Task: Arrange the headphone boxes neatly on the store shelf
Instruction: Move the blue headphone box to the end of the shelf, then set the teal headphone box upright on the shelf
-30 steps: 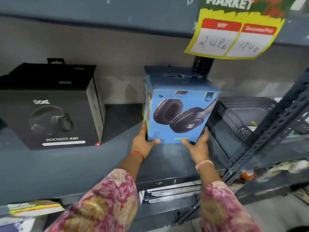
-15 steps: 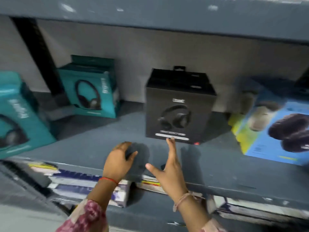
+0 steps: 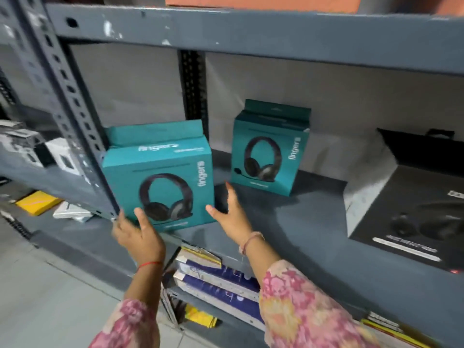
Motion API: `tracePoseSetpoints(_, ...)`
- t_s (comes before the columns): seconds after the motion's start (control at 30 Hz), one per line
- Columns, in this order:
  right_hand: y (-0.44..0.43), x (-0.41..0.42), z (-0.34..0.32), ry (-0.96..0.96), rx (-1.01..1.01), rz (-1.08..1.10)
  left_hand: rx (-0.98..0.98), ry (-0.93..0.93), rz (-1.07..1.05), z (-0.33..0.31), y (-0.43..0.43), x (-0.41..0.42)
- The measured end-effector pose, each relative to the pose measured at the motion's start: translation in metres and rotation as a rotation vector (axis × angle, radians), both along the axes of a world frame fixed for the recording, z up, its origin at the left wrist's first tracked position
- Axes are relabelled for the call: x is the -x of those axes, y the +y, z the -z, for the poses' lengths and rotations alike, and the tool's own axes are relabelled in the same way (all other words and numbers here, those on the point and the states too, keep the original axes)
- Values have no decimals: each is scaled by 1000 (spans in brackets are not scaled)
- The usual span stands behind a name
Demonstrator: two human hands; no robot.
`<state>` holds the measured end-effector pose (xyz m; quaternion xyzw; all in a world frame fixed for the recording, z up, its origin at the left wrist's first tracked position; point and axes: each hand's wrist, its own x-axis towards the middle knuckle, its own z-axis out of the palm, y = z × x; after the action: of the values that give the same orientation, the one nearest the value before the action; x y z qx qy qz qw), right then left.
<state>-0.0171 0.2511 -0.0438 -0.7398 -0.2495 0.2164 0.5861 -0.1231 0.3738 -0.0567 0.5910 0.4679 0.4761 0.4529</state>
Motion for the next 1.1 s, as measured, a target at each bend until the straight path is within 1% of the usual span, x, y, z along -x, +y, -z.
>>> tracePoseSetpoints(0.07,18,-1,3,94,-78,-17,38,5,143,-4,9,1)
tracePoseSetpoints(0.1,19,0,4,90,-90,-4,63,4,212,-7,10,3)
tracePoseSetpoints(0.13,17,2,4,59,-94,32,69,-15,261,-4,16,2)
tracePoseSetpoints(0.2,2,6,0,-42,-87,171,4,-9,369,-3,23,3)
tracePoseSetpoints(0.3,-33,15,-16,-182,-105,402,73,-57,554,-18,22,0)
tracePoseSetpoints(0.37,-52,22,-31,-208,-141,497,38,-92,658,-35,8,-3)
tracePoseSetpoints(0.43,-65,27,-42,-202,-152,531,55,-168,725,-52,-8,-5)
tracePoseSetpoints(0.53,-80,24,-43,-194,-155,577,50,-171,803,-56,-17,-13)
tracePoseSetpoints(0.6,-88,19,-35,-189,-145,592,38,-103,837,-52,-21,-19)
tracePoseSetpoints(0.67,-95,11,-23,-174,-145,583,37,-85,848,-47,-28,-27)
tracePoseSetpoints(0.8,-100,-12,5,-139,-147,602,38,-55,970,-34,-32,-56)
tracePoseSetpoints(0.87,-97,-23,16,-150,-136,623,26,2,1011,-22,-27,-71)
tracePoseSetpoints(1.0,-86,-42,29,-160,-152,682,-83,103,995,0,-16,-100)
tracePoseSetpoints(1.1,-86,-54,31,-231,-101,650,-64,158,1010,9,1,-119)
